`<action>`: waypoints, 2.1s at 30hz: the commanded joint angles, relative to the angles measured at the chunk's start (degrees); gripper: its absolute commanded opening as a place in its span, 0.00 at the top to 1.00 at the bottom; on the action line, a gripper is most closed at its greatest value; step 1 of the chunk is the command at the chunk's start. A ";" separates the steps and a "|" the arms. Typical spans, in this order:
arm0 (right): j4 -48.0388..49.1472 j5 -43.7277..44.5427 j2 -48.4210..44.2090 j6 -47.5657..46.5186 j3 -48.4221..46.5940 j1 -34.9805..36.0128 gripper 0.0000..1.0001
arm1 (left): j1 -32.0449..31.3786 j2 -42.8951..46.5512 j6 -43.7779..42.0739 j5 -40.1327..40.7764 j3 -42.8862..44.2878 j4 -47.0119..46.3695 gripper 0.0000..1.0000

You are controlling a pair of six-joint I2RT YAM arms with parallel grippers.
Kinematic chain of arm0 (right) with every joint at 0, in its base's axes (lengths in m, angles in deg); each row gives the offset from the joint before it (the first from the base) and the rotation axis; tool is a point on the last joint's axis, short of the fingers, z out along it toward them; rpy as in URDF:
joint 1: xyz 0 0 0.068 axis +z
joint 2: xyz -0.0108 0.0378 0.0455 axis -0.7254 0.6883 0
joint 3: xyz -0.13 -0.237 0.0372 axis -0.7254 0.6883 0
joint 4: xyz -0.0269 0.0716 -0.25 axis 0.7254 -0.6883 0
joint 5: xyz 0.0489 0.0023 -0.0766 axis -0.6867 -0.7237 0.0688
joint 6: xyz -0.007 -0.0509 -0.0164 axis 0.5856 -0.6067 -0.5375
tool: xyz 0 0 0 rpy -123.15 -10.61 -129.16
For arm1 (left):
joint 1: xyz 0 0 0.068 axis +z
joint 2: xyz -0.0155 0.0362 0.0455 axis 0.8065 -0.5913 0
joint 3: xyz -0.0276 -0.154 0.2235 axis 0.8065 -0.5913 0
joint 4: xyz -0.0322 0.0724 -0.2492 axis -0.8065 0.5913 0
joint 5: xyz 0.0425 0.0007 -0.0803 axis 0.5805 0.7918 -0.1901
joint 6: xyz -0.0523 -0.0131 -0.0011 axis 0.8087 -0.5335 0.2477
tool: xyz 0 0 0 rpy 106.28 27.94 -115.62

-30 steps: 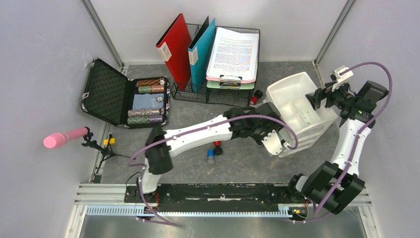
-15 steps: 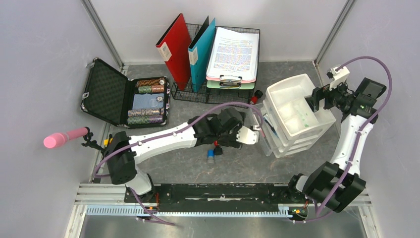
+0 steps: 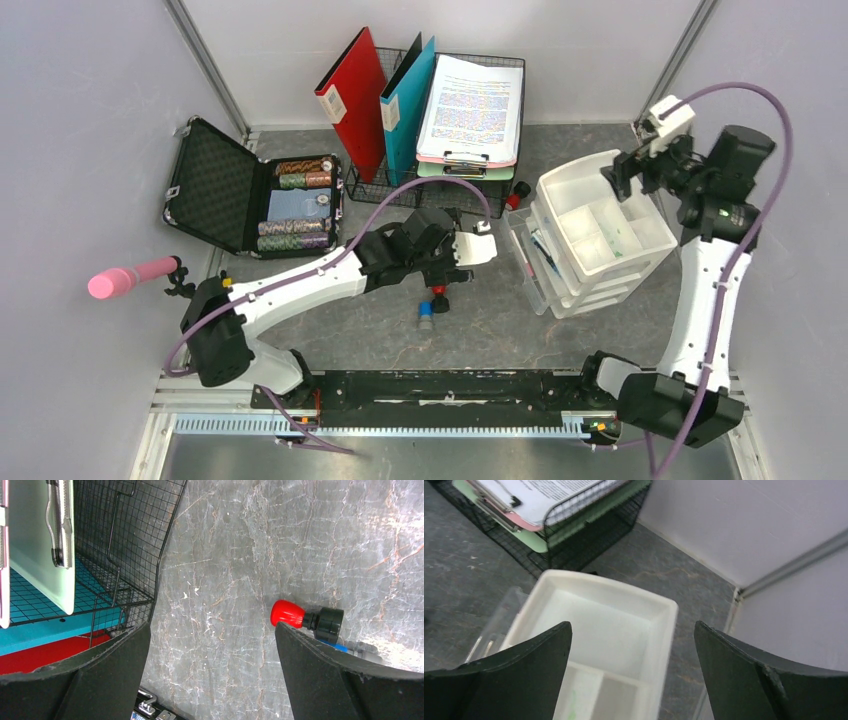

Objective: Organize the desk
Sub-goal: Move the storage box to the center of the board.

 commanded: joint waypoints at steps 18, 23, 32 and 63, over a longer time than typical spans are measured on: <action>-1.51 41.97 20.16 -10.22 -9.57 42.83 0.13 | 4.98 8.43 4.87 -0.71 -2.44 2.29 0.00; -3.39 46.54 22.04 -13.12 -9.89 43.69 0.19 | 5.01 8.68 4.92 -0.47 -2.79 2.11 0.00; -7.39 51.25 23.07 -16.27 -7.94 44.03 0.36 | 4.98 8.67 4.43 -0.41 -2.80 2.12 0.00; -6.44 57.08 9.03 -27.26 9.79 39.80 0.41 | 4.98 7.95 3.61 -0.08 -3.24 2.29 0.00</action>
